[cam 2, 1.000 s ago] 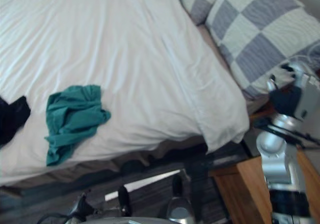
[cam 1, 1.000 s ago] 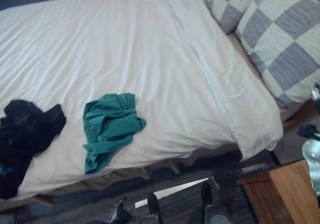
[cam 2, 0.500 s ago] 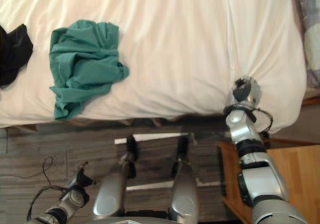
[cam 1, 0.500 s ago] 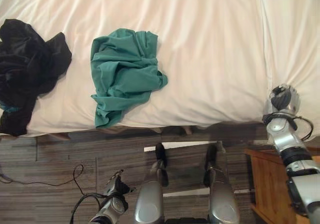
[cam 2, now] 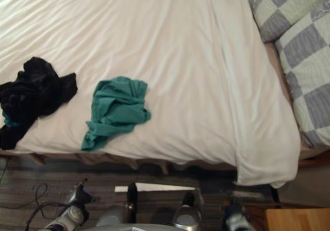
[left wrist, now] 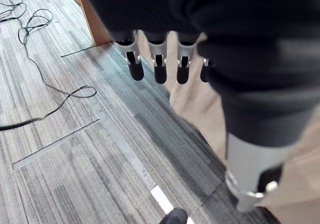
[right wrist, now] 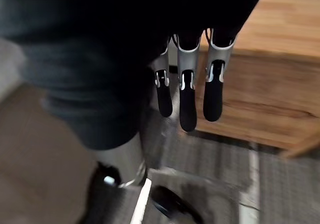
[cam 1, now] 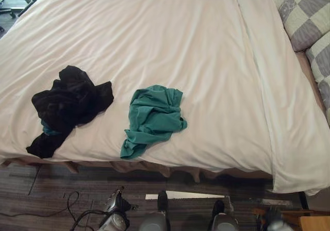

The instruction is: Tidy up the quilt and then pick up the clothes from the bed and put them into the laundry hamper.

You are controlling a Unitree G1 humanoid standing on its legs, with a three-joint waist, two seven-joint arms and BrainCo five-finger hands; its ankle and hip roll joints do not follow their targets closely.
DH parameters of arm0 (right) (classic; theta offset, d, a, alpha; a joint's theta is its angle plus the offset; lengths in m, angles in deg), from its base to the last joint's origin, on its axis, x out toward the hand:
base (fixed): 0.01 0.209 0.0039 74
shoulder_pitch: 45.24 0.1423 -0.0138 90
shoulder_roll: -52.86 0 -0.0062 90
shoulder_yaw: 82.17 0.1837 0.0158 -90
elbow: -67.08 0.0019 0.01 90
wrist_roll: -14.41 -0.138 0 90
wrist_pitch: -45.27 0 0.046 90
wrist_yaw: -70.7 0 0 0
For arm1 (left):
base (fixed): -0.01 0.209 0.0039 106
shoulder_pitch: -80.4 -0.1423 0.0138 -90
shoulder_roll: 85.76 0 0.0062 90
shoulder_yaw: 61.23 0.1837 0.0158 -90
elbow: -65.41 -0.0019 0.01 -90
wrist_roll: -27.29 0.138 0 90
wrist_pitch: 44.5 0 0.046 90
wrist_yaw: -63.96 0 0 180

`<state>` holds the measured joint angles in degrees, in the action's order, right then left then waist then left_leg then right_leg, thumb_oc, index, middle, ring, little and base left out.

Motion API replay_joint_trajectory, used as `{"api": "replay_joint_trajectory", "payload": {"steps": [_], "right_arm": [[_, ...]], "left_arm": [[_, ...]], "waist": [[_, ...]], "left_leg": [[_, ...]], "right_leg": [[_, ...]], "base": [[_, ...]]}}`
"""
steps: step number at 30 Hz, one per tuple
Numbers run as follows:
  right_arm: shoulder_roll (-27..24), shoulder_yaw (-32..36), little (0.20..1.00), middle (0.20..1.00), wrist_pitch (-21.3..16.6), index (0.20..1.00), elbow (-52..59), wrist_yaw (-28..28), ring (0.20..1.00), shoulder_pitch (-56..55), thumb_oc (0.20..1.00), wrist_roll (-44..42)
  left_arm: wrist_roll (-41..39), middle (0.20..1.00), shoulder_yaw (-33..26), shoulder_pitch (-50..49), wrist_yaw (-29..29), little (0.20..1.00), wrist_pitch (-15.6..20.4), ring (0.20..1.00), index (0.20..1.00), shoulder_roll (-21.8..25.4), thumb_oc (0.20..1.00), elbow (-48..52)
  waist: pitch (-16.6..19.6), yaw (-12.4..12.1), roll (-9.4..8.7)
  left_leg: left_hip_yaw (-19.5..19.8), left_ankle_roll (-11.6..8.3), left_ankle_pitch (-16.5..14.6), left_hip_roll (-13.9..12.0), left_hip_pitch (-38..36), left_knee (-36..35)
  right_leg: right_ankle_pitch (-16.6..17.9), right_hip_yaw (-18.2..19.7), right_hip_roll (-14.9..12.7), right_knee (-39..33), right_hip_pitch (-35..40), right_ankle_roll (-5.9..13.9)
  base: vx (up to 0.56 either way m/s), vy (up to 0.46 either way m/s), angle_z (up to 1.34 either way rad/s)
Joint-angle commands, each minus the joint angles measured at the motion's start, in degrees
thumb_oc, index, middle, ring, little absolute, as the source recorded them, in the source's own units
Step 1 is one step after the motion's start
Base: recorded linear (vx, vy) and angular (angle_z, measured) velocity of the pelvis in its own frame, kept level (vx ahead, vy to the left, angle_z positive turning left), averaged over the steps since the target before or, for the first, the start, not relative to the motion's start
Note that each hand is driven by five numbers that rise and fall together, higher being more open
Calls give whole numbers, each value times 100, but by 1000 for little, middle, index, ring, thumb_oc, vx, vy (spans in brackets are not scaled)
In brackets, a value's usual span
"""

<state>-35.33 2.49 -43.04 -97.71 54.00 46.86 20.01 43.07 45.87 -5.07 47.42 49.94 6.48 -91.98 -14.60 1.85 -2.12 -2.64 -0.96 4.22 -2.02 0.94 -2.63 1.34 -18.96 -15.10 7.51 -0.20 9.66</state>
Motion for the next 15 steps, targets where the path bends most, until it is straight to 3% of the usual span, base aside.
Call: {"api": "replay_joint_trajectory", "payload": {"steps": [1,2,4,7,8,9,10,11,12,13,14,15], "right_arm": [[-153,-371,1000,1000,-117,1000,233,125,1000,152,1000,7],[-145,-474,1000,1000,-146,1000,361,140,1000,213,1000,62],[-152,-593,1000,1000,-156,1000,425,196,1000,264,1000,175],[-121,-904,1000,1000,-174,1000,500,279,1000,332,1000,434],[-209,-1021,1000,1000,-146,1000,546,287,1000,447,1000,568],[-210,-1022,1000,1000,-146,1000,544,287,1000,451,1000,568],[-297,-1184,1000,1000,-140,1000,546,268,1000,611,1000,736],[-329,-1230,1000,1000,-124,1000,578,258,1000,659,1000,804],[-330,-1230,1000,1000,-123,1000,579,258,1000,660,1000,805],[-353,-1256,1000,1000,-127,1000,635,279,1000,666,1000,837],[-356,-1253,1000,1000,-134,1000,683,296,1000,671,1000,831],[-335,-1228,1000,1000,-146,1000,768,307,1000,615,1000,770]], "left_arm": [[-298,1000,5,63,141,1000,34,1000,1000,128,1000,-156],[-225,1000,-17,67,167,1000,8,1000,1000,156,1000,-240],[-207,1000,-82,24,178,1000,10,1000,1000,152,1000,-316],[-271,1000,-256,-58,171,1000,45,1000,1000,96,1000,-423],[-455,1000,-367,-52,165,1000,41,1000,1000,-2,1000,-372],[-456,1000,-370,-50,165,1000,40,1000,1000,-4,1000,-371],[-527,1000,-385,34,87,1000,40,1000,1000,-40,1000,-378],[-497,1000,-364,77,55,1000,30,1000,1000,-59,1000,-400],[-497,1000,-365,79,54,1000,31,1000,1000,-61,1000,-402],[-463,1000,-338,85,33,1000,27,1000,1000,-84,1000,-416],[-423,1000,-321,73,12,1000,29,1000,1000,-93,1000,-419],[-464,1000,-309,77,-40,1000,67,1000,1000,-103,1000,-366]], "waist": [[-38,-84,-15],[1,-92,-34],[100,-97,-15],[109,-223,3],[62,-249,-6],[59,-241,3],[-37,-299,5],[-33,-284,-13],[-41,-282,-9],[-17,-269,-25],[58,-237,-31],[123,-211,-55]], "left_leg": [[-193,0,-857,-13,171,423],[-137,-19,-867,26,132,444],[-153,-35,-897,45,136,481],[-308,-124,-1159,163,187,1115],[-376,-303,-1203,181,456,1834],[-367,-306,-1223,170,478,1876],[-203,-516,-992,101,759,2280],[-228,-537,-992,-79,794,2188],[-225,-540,-999,-83,788,2194],[-309,-519,-1036,-320,695,1936],[-357,-517,-950,-635,573,1544],[-272,-547,-576,-1205,434,784]], "right_leg": [[-876,388,728,62,-279,-116],[-890,434,795,-136,-161,-210],[-804,514,846,-390,-82,-202],[-693,485,744,-785,246,-229],[-706,421,626,-915,362,-282],[-705,413,636,-918,364,-285],[-726,396,578,-946,440,-322],[-719,333,498,-955,450,-294],[-722,331,503,-956,460,-294],[-714,311,412,-967,471,-245],[-688,284,318,-963,459,-174],[-690,295,157,-864,416,-62]], "base": [[79,-42,6],[109,-58,9],[95,-28,24],[63,6,-2],[-6,46,-4],[-44,135,17],[-42,168,29],[-39,167,27],[13,178,20],[50,233,10],[99,522,14],[97,588,18]]}}
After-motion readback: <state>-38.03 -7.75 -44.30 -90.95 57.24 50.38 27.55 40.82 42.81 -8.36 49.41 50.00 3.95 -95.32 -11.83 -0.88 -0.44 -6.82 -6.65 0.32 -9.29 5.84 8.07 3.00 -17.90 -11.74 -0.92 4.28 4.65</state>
